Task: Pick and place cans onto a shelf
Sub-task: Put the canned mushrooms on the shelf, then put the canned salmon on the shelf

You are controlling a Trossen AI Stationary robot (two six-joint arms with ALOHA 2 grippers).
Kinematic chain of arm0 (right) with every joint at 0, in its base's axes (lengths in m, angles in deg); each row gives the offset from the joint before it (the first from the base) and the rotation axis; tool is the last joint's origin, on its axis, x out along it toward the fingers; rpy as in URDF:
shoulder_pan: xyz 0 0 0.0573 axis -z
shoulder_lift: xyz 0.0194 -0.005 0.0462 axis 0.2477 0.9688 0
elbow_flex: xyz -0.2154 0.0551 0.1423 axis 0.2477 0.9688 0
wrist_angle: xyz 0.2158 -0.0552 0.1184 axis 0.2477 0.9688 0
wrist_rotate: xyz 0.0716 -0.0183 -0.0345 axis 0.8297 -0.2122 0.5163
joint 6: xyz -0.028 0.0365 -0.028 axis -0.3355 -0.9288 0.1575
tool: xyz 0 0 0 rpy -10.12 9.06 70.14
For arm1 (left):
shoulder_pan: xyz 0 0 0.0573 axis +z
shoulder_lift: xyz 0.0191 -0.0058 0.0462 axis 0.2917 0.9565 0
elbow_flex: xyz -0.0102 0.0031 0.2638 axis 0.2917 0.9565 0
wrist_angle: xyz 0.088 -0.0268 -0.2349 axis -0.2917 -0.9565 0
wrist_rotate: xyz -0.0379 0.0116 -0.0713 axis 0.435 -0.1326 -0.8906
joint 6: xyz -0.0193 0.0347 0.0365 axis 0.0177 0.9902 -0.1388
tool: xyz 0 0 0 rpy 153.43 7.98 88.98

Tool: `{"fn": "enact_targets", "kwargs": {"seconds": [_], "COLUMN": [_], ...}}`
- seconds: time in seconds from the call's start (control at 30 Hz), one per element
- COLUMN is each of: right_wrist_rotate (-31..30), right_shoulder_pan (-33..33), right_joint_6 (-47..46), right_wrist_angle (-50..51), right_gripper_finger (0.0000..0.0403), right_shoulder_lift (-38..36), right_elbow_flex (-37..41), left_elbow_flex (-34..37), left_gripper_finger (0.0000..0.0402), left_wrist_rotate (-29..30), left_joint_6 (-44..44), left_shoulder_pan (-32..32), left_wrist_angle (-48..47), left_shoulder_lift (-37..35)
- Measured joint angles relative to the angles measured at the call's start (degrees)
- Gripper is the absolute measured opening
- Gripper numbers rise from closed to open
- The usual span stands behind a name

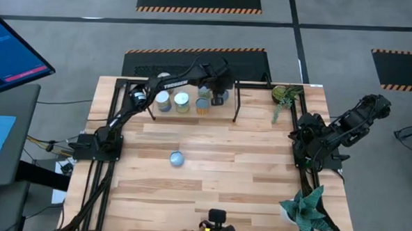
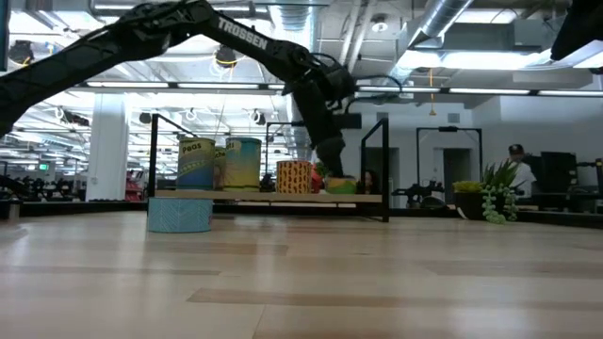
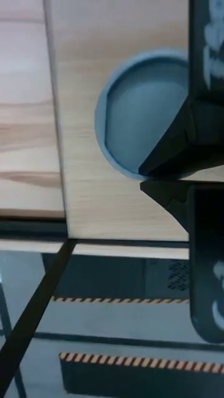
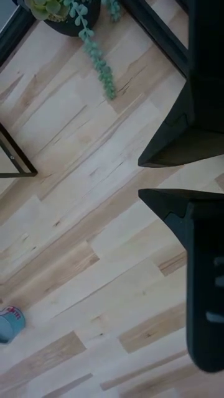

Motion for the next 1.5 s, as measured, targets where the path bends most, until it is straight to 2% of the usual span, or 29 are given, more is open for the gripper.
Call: {"fn": "enact_targets", "kwargs": {"seconds": [0.3, 0.63, 1.03, 1.13, 1.33, 1.5], "right_wrist_rotate": [0.07, 0.07, 1.41, 1.51, 1.53, 1.55], "right_shoulder_pan": [0.00, -0.01, -0.01, -0.01, -0.01, -0.02], "right_joint_6": [0.00, 0.00, -0.15, -0.15, -0.11, 0.01], "right_wrist_angle": [0.00, 0.02, 0.01, 0.02, 0.02, 0.02], "right_gripper_finger": [0.0092, 0.0092, 0.0092, 0.0092, 0.0092, 0.0092], "right_shoulder_lift": [0.00, 0.00, 0.00, 0.00, 0.00, 0.00], "right_elbow_flex": [0.00, 0.00, 0.00, 0.00, 0.00, 0.00], "left_elbow_flex": [0.01, 0.01, 0.06, 0.06, 0.08, -0.82], "left_gripper_finger": [0.0000, 0.0000, 0.0001, 0.0017, 0.0081, 0.0122], "left_wrist_rotate": [3.13, 5.03, 2.23, 2.28, 2.28, 5.79], "left_joint_6": [1.53, 4.22, 4.30, 3.57, 1.75, 1.35], "left_shoulder_pan": [0.02, 0.61, 1.26, 1.49, 1.53, 0.95], "left_wrist_angle": [4.30, 3.64, 3.14, 2.83, 2.81, 1.92], "left_shoulder_lift": [0.72, 0.72, 0.72, 0.72, 0.72, 0.72]}}
